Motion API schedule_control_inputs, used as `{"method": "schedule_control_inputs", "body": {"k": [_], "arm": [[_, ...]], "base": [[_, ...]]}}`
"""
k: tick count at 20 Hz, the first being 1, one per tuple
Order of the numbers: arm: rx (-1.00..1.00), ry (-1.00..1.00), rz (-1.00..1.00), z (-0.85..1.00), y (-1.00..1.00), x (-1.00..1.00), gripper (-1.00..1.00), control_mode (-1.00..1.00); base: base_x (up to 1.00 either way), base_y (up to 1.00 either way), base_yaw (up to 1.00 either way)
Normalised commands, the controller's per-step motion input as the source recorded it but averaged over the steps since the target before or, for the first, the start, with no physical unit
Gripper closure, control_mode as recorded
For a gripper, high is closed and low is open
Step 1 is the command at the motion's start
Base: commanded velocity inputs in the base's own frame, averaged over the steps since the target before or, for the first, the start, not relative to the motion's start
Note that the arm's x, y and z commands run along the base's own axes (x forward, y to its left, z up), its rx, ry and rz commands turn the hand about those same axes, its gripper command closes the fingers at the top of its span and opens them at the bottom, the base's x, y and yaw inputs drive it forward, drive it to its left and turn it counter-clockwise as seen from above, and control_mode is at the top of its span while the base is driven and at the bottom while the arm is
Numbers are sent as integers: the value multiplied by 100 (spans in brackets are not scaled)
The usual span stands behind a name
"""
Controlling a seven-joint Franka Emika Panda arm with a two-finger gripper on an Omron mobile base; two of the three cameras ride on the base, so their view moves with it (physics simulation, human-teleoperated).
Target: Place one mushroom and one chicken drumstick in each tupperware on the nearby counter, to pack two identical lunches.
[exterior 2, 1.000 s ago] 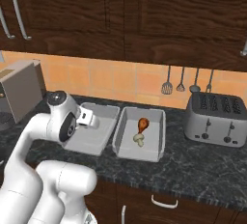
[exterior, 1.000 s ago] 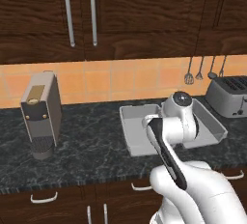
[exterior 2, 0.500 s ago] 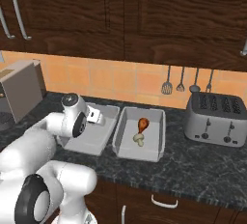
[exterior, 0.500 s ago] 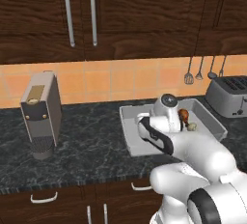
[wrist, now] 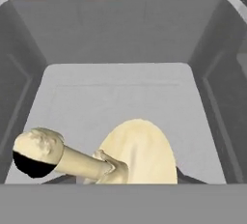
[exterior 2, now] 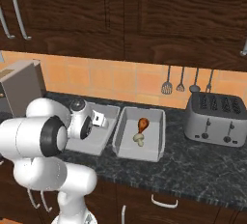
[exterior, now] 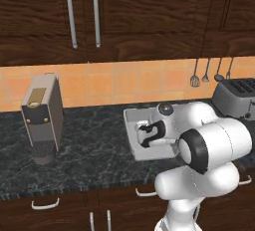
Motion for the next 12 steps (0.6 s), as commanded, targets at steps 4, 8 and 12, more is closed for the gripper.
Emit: {"method": "schedule_control_inputs", "body": {"k": [4,8,12], "arm": [[0,-7,0,48,1,-2,-100,-100],[-8,-16,0,100,0,-24,-100,-100],[-4,-6,-2,89,0,-50,-100,-100]], "base": [[0,0,0],[0,0,0],[0,0,0]]}}
